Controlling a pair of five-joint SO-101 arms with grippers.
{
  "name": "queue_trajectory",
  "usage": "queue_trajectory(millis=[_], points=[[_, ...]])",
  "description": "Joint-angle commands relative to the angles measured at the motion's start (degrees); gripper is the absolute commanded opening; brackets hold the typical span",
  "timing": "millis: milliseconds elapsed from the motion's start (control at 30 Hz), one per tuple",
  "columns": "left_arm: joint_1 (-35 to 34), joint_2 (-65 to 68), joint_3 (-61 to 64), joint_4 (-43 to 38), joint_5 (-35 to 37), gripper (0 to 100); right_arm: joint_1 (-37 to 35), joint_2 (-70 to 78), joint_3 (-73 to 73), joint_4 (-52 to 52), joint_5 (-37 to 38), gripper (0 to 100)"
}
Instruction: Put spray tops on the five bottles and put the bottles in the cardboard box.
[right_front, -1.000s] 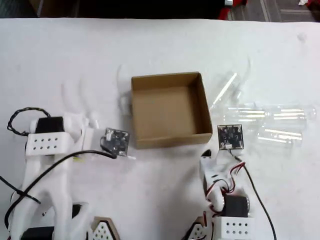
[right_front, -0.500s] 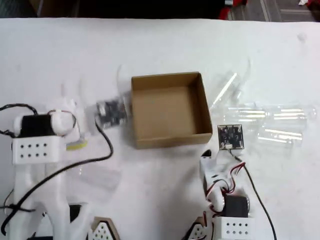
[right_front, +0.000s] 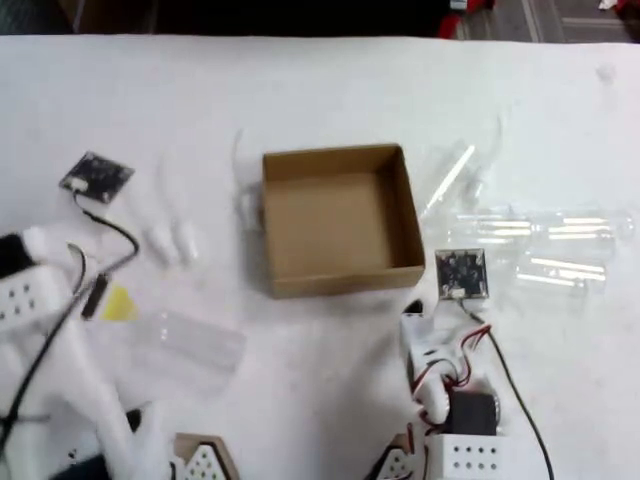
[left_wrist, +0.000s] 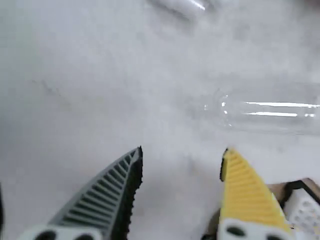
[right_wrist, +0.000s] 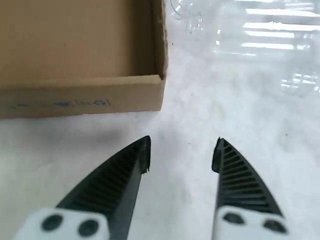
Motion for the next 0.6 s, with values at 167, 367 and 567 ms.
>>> queue_trajectory(millis=[167, 367, 567], points=[[-0.92, 35.65, -10.9, 2.73, 29.98, 24, 0.4, -0.13, 0.53, 2.33, 0.62, 18.7], [-0.92, 41.01, -14.86, 3.52, 32.97, 24, 0.4, -0.13, 0.53, 1.89, 0.62, 18.6], [-0.92, 34.95, -14.68, 3.6, 37.19, 24, 0.75, -0.13, 0.53, -2.33, 0.53, 18.4]])
